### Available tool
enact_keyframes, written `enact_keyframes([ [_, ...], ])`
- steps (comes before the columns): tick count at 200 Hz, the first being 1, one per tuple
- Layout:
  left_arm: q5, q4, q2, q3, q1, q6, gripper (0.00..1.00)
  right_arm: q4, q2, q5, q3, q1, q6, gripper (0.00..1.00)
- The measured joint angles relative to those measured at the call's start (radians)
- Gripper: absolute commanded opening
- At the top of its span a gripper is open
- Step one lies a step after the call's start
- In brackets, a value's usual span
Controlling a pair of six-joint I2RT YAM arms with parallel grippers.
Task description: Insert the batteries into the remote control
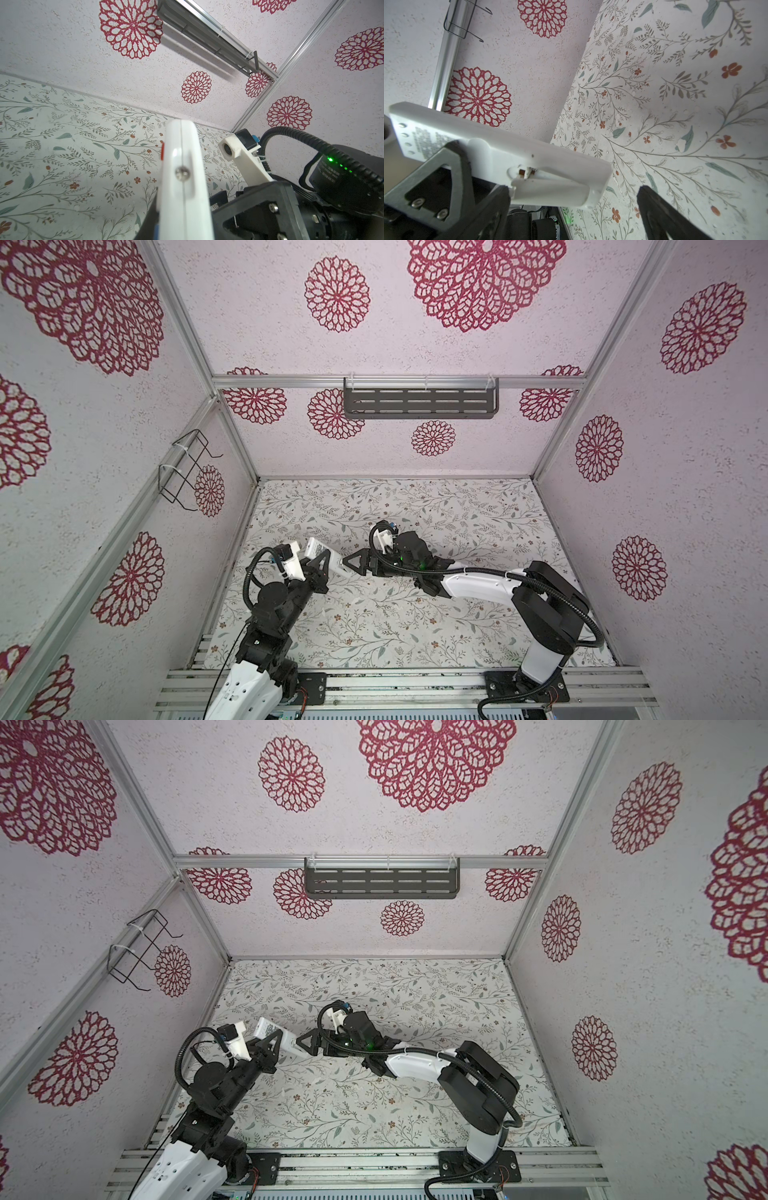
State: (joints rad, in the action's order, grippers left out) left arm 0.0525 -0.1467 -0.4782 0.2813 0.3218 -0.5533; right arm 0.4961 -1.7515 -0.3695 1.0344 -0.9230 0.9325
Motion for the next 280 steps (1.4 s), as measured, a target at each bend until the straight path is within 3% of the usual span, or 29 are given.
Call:
enact_keyframes([
  [165,0.021,-0.050,-0.047,0.037,0.000,-0.004,0.00,-0.188,0.040,0.009,0.131,0.017,-0.238,0.99],
  [228,0.036,0.044,-0.134,0.141,0.007,0.008,0.00,-0.204,0.213,0.014,0.023,0.017,-0.525,0.98],
  [280,0.007,0.149,-0.219,0.224,0.090,0.057,0.00,-0.263,0.232,0.018,0.005,0.019,-0.727,0.94],
])
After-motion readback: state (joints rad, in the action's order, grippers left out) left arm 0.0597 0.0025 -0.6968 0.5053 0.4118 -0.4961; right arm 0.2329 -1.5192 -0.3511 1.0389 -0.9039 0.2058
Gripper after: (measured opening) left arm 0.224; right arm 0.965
